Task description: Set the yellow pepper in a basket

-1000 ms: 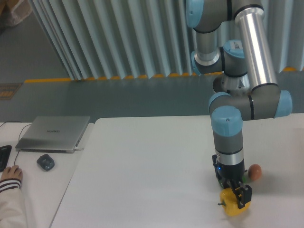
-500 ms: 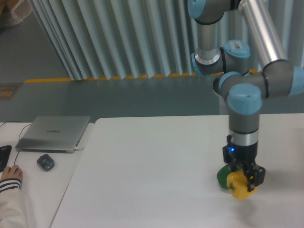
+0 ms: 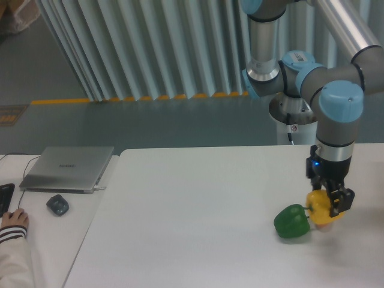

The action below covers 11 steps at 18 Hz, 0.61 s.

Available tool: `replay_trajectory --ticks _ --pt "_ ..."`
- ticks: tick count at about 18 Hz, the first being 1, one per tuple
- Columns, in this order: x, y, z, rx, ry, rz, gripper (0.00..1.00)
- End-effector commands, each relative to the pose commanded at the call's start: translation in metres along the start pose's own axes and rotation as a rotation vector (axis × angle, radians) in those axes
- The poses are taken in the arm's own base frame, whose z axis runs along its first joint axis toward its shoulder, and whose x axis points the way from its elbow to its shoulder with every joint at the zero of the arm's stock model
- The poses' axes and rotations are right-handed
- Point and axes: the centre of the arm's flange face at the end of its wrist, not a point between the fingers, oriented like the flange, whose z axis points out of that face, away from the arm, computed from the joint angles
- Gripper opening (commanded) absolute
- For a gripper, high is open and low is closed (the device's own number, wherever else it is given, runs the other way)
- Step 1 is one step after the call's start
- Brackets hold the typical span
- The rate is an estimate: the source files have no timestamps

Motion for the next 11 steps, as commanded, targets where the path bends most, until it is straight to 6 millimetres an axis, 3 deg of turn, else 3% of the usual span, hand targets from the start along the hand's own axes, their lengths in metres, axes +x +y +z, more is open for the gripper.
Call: replay_trajectory --ticks 3,5,11 --pt "-0.004 0.040 0.005 -0.015 0.006 0.067 0.45" --pt "-0.002 0.063 -0.009 -0.018 -0.014 0.114 0.45" --pt "-0.003 0.096 -0.018 -0.026 -0.023 0.177 0.45"
